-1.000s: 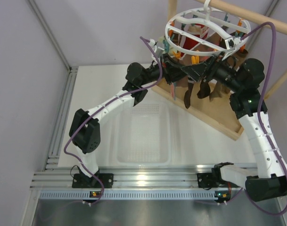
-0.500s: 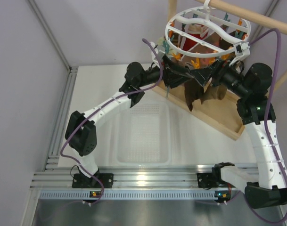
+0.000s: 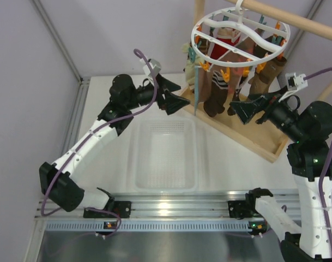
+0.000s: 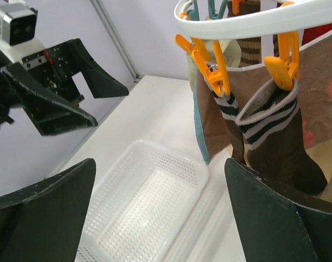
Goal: Clip the socks to the hanger
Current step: Reset both arms
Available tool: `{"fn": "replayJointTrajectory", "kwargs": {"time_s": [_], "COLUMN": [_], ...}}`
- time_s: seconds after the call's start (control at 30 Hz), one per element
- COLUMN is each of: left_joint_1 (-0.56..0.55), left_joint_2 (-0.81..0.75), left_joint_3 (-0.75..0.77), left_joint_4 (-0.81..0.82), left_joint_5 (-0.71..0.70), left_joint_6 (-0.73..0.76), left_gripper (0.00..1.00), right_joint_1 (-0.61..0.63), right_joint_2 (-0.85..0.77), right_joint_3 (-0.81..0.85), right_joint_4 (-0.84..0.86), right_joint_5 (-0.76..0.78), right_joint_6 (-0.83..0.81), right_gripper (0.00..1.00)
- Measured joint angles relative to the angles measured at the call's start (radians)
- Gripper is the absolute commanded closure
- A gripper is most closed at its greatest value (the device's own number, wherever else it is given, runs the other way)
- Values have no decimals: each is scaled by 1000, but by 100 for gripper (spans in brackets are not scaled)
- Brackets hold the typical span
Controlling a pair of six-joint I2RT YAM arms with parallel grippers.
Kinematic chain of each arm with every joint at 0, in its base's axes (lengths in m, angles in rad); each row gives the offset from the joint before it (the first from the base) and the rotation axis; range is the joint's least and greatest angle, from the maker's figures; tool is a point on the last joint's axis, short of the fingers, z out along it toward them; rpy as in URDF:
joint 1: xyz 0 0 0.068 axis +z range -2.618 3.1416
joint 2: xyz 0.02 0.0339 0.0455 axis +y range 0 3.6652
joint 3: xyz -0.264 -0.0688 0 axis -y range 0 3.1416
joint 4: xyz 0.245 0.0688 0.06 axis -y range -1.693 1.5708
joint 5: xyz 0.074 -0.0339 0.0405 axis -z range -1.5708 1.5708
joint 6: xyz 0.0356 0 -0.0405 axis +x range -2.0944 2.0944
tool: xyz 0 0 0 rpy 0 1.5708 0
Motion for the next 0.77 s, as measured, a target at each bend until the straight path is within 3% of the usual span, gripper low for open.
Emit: {"fn": "replayJointTrajectory", "kwargs": {"time_s": [0.1,0.33,0.5,0.63,0.77], "left_joint_1": [43,56,66,101,122], "left_joint_2": [-63,-144,-266,-367,-409], "left_joint_3": [21,70,-82,-234,-280], "left_joint_4": [-214,-652,-764,-812,-840], "left_joint_5": [-49,-339,-511,-565,-596], "left_joint_6": [57,228,313,355,370], "left_gripper": [2,2,2,2,2], "right_joint_1": [0,0,0,0,0], "right_joint_2": [-50,-201,-283,-301,-300], "right_joint_3": [-21,-200,-348,-395,-396], "right_joint_4": [-40,-155,-212,-231,-229], "right_joint_5": [3,60,97,117,121], "right_joint_6": [-47,-180,-265,-304,-321], "right_gripper": [0,0,0,0,0]}}
